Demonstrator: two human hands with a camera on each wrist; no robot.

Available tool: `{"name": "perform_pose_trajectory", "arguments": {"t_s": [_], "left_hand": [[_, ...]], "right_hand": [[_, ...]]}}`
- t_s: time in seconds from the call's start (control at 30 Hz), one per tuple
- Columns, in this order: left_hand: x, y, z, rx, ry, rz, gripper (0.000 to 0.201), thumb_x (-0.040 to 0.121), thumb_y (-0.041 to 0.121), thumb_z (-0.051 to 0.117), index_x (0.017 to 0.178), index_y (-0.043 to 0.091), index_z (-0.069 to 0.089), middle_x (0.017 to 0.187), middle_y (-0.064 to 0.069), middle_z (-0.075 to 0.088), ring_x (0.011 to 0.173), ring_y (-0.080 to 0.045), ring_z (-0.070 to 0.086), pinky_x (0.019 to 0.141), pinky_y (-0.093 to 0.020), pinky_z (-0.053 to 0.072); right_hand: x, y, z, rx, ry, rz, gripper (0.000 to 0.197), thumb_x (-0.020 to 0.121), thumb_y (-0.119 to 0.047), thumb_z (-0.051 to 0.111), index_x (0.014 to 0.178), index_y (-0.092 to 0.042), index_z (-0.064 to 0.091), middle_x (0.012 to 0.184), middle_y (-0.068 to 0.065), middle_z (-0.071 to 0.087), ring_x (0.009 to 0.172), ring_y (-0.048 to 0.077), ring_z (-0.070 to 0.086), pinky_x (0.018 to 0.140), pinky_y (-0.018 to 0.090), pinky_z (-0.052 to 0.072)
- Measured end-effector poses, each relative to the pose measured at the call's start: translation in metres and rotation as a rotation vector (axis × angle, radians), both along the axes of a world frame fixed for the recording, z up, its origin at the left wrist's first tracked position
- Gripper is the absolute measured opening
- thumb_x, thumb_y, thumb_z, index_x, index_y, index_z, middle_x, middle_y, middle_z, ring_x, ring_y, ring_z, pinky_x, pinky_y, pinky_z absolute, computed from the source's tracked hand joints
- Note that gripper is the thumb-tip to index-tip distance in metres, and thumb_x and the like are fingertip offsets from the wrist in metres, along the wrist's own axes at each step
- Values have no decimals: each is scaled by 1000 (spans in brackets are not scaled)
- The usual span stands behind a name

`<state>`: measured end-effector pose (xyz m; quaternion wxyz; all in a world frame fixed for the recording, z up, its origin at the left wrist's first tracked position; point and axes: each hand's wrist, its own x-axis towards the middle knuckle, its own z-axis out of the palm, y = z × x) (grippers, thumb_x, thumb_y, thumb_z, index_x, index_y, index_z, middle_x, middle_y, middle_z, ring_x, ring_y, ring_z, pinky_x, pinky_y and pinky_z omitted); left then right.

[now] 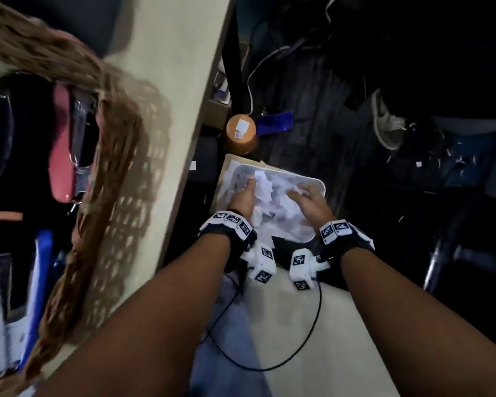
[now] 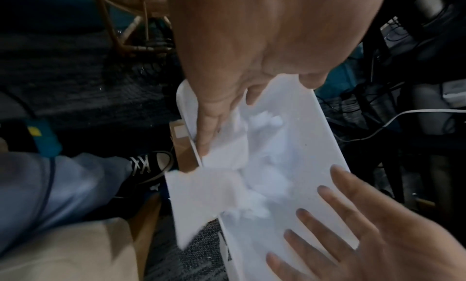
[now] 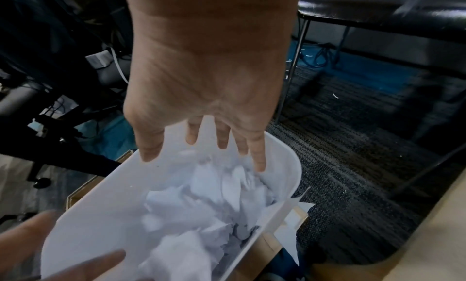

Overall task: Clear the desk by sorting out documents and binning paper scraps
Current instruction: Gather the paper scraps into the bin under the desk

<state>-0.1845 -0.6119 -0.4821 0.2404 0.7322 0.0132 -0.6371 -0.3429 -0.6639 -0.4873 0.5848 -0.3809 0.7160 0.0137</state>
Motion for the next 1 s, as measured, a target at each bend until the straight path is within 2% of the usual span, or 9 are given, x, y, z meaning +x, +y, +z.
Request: {"name": "perform_pose_trajectory", "arguments": {"t_s": [0.2, 0.3, 0.4, 0.5, 0.57, 0.67, 0.8, 0.9, 1.0], "left_hand": [[13, -6, 51, 11, -62, 33, 66, 96, 62, 33, 135, 12, 50, 135, -14, 51, 118, -34, 53, 100, -50, 44], [23, -5, 85, 35, -16, 123, 71, 90, 67, 40, 131, 11, 55, 132, -14, 54, 116, -38, 55, 75, -42, 54], [28, -5, 116, -46, 50, 175, 62, 90, 57, 50, 129, 8, 57, 131, -22, 55, 110, -40, 57, 68, -39, 49], [25, 6, 168, -141, 64, 2, 45, 97, 40, 49, 119, 2, 59, 109, -31, 58, 76, -28, 53, 63, -33, 42], [22, 24, 214, -208, 88, -188, 36, 101, 38, 43, 115, 8, 58, 89, -10, 55, 80, -23, 52, 67, -32, 44], [33, 59, 280, -316, 176, -258, 31, 101, 39, 42, 117, 15, 55, 107, -7, 57, 89, -24, 58, 77, -39, 51], [92, 132, 342, -499, 176, -318, 20, 101, 25, 46, 115, 12, 52, 104, -11, 63, 74, -28, 66, 70, -46, 58], [142, 206, 376, -595, -4, -285, 17, 101, 20, 46, 113, 11, 55, 105, -18, 69, 60, -21, 66, 47, -30, 53], [187, 291, 382, -598, -280, -138, 15, 100, 23, 48, 102, 17, 61, 92, -10, 73, 59, -20, 65, 48, -27, 50]], "right_hand": [[-1, 0, 29, -13, 51, 70, 33, 93, -38, 56, 122, -24, 64, 129, 2, 59, 114, 27, 55, 100, 52, 48], [10, -1, 59, -38, 39, 95, 30, 93, -31, 55, 117, -20, 68, 102, 2, 58, 89, 22, 52, 93, 49, 53], [24, 1, 93, -32, -41, 53, 22, 92, -21, 56, 108, -19, 71, 89, 0, 57, 78, 18, 50, 64, 32, 52], [47, 8, 137, -47, -162, -4, 16, 94, -9, 55, 89, -18, 68, 81, 5, 59, 67, 18, 54, 54, 27, 45], [66, 15, 176, -122, -218, 49, 15, 94, -9, 57, 86, -16, 67, 83, 8, 65, 73, 20, 61, 59, 29, 49], [104, 22, 246, -370, -234, 243, 13, 88, -12, 63, 77, -16, 69, 74, 2, 68, 76, 19, 62, 73, 39, 53], [178, 59, 339, -815, -300, 485, 10, 83, -16, 67, 75, -22, 66, 64, -9, 62, 61, 3, 56, 73, 28, 48], [233, 113, 383, -1022, -501, 692, 7, 84, -13, 66, 80, -18, 63, 61, -5, 58, 55, 4, 50, 62, 21, 44], [278, 177, 400, -1046, -642, 1068, 11, 84, -12, 66, 86, -22, 62, 65, -2, 60, 58, 8, 52, 61, 19, 42]]}}
